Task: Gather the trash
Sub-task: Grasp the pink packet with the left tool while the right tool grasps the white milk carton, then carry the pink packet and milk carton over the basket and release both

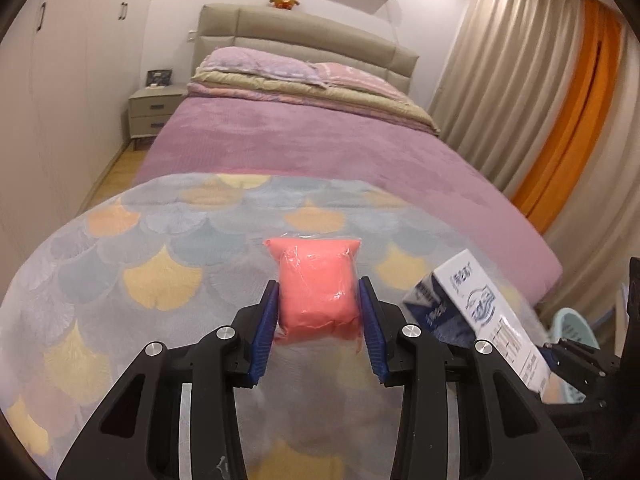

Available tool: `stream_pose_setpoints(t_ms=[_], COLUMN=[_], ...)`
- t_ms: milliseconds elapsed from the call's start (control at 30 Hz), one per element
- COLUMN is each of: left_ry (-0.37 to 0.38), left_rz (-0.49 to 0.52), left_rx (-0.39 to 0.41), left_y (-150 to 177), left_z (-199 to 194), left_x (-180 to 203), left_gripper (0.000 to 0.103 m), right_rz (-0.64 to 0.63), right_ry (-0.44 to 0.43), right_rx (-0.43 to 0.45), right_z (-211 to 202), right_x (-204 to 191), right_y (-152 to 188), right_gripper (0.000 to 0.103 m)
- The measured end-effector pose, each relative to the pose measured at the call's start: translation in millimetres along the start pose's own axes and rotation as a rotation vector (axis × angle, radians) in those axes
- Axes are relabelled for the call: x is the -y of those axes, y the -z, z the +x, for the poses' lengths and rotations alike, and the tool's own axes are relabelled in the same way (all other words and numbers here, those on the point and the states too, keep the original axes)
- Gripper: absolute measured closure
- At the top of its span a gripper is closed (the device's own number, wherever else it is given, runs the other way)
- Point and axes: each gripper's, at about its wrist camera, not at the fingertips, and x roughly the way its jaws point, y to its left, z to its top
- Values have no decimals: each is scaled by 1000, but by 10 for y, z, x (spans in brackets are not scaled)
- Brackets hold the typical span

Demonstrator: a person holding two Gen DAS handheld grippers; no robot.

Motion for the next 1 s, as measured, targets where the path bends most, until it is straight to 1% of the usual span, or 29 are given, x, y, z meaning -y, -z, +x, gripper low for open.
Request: stream_pose_setpoints(t_ms=[67, 100, 167, 200, 267, 300, 367, 400, 467, 533, 600, 700, 767, 800, 1000], left_ry=[41, 54, 90, 104, 148, 173, 211, 232, 280, 318, 355, 396, 418, 430, 505], left_rz=[3, 6, 31, 44, 73, 89, 110, 117, 135, 154, 175, 202, 220, 226, 278], left_rx=[12, 17, 40, 49, 70, 81, 92, 96, 103, 103, 98, 83, 66, 57, 0], left_y=[-25, -31, -67, -74, -85, -87, -83, -72, -43, -8, 41, 117, 174, 190, 329], left_z=[-138, -180, -319, -377, -507, -571, -635, -662, -712, -732, -722, -675, -616, -593, -427], left_x=[145, 201, 414, 511, 758, 903, 1129, 1232, 1476, 1680, 1897, 2106, 2253, 2306, 2705], left_gripper=[65, 65, 65, 65, 65, 65, 65, 65, 65, 65, 65, 65, 65, 65, 65], right_rz=[7, 13, 25, 45, 68, 105, 142, 191, 227, 290, 333, 406, 429, 456, 535], right_ry=[24, 52, 96, 131, 157, 184, 198, 216, 235, 269, 291, 335, 356, 384, 447], right_rx=[34, 60, 97, 130, 153, 181, 198, 218, 235, 254, 265, 268, 259, 250, 221], right_z=[-172, -313, -526, -738, -910, -1113, -1270, -1446, -1599, -1816, -1949, -2125, -2185, -2225, -2343], right_x=[40, 74, 131, 215, 309, 442, 568, 737, 857, 1087, 1237, 1495, 1609, 1701, 2012], right_y=[30, 55, 92, 135, 176, 234, 291, 368, 444, 573, 673, 853, 912, 992, 1211], right_gripper=[49, 49, 49, 49, 49, 49, 49, 49, 49, 49, 49, 49, 49, 49, 48])
